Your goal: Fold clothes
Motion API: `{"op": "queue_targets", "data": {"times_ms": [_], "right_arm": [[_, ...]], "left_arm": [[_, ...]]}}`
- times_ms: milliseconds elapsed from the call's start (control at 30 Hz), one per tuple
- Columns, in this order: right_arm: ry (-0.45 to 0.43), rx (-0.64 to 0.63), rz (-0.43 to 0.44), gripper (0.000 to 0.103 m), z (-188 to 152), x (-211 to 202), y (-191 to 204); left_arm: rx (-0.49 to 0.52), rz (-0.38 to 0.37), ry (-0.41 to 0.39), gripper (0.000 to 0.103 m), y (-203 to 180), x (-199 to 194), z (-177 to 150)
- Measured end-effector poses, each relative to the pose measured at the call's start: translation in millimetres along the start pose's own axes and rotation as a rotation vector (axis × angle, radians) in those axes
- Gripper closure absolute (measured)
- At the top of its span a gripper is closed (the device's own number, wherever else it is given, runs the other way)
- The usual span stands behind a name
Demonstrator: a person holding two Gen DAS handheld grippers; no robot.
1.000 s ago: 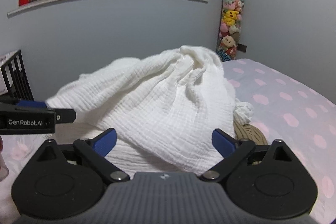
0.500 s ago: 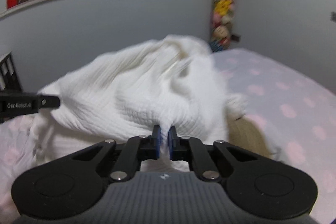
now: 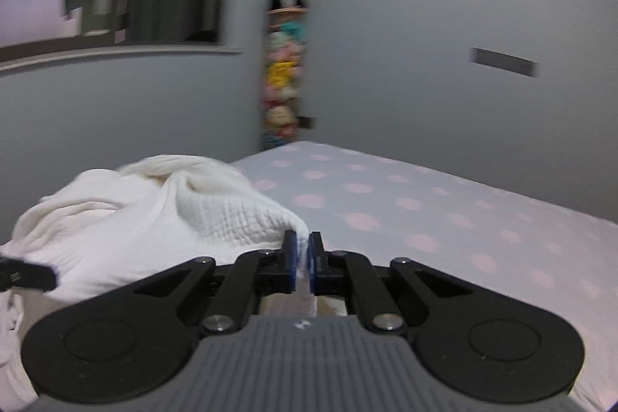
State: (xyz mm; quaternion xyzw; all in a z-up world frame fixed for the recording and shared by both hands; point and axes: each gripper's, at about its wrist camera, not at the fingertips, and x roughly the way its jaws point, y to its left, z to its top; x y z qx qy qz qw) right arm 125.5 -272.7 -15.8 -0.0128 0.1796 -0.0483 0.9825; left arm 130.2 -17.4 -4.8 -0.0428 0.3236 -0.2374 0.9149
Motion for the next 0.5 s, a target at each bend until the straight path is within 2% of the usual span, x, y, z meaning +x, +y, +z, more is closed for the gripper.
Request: {"op": "queue_targets", "data": {"times_ms": [67,167,367,500], "right_arm": [[0.009,0.035,-0.059,0.097,-10.9,-19.7,-24.8],[0.030,0.075,-0.152,0.097,-30.7,-49.0,-62.4],[0.077,0.146,-0.360,0.097,-74.2,-108.0,-137.5],[0.099,0.161,-0.533,0.097,-97.0,-151.4,-187.7]], "left_arm": [[0.028,-0.025,0.023,0.099,-15.8,-6.7,-5.9],[0.084,-0.009,0.032,0.098,-30.2,-17.7,-12.4],[0.102,0.071,0.038,0.092,-38.2,-30.2,-15.4],[0.118,0.094,0.051,0.090,-44.3,-27.2,-7.8]]}}
